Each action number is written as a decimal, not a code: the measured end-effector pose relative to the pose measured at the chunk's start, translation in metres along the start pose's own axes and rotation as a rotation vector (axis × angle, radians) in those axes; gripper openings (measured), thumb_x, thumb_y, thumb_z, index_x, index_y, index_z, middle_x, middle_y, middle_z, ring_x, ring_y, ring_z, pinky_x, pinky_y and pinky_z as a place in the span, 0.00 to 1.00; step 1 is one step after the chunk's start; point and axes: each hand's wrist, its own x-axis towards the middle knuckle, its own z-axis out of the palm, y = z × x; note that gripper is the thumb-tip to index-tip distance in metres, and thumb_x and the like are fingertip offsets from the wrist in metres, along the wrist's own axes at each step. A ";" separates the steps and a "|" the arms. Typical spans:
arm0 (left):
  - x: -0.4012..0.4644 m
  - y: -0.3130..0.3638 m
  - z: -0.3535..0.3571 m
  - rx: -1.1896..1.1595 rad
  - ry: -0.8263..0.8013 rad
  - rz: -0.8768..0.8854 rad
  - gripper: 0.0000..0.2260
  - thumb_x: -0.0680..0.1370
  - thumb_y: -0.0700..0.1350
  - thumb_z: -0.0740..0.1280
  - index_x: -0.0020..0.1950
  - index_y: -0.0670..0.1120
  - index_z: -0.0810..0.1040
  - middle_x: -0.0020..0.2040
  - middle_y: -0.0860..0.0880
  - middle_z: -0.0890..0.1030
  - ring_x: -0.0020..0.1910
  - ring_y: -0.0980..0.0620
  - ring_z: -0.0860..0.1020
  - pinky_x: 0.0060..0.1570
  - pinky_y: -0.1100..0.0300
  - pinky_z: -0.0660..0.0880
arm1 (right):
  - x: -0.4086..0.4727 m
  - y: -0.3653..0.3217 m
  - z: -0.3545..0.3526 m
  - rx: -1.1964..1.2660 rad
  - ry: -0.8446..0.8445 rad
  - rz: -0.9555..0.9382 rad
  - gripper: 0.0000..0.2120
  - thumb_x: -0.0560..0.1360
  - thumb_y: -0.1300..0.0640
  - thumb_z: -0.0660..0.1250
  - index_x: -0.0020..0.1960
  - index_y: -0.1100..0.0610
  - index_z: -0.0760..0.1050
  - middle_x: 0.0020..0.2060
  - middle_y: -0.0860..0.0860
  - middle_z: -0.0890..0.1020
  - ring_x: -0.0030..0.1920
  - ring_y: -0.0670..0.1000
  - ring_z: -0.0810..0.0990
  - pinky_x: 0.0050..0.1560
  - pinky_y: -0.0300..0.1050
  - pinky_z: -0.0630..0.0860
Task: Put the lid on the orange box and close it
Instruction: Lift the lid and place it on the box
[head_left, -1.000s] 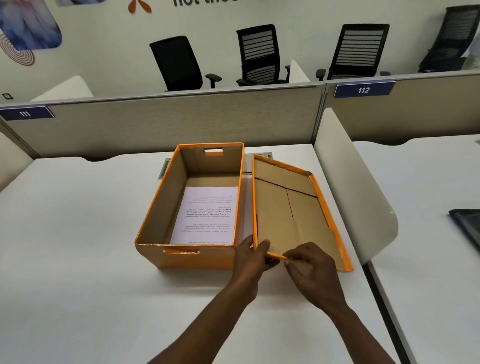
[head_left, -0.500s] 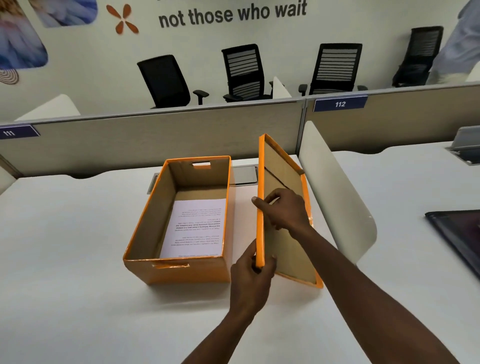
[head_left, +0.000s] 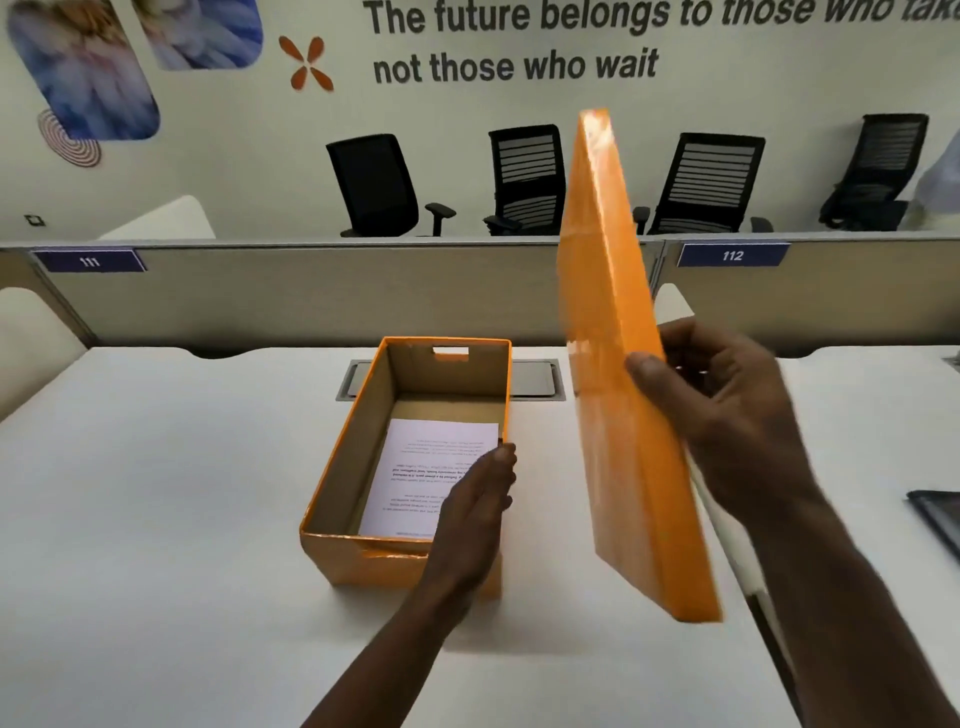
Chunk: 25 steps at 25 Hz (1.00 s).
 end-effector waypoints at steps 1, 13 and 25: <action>0.005 0.006 -0.008 0.038 -0.004 -0.017 0.32 0.77 0.69 0.63 0.77 0.56 0.71 0.78 0.52 0.73 0.75 0.52 0.73 0.77 0.44 0.68 | -0.003 -0.021 -0.002 0.048 -0.017 -0.035 0.04 0.75 0.48 0.70 0.50 0.44 0.79 0.45 0.43 0.85 0.47 0.48 0.85 0.40 0.37 0.83; 0.021 0.011 -0.083 -0.308 -0.138 -0.087 0.19 0.78 0.56 0.65 0.69 0.58 0.79 0.67 0.50 0.83 0.68 0.44 0.80 0.66 0.41 0.78 | -0.011 -0.054 0.042 0.307 0.040 0.126 0.11 0.75 0.50 0.61 0.53 0.46 0.79 0.45 0.42 0.88 0.42 0.47 0.88 0.34 0.40 0.83; 0.048 -0.029 -0.217 0.128 0.148 0.013 0.21 0.83 0.55 0.63 0.77 0.63 0.68 0.72 0.54 0.77 0.67 0.48 0.79 0.65 0.43 0.79 | -0.029 0.118 0.160 0.018 0.093 0.477 0.26 0.78 0.41 0.65 0.74 0.42 0.68 0.67 0.49 0.78 0.60 0.53 0.80 0.58 0.58 0.80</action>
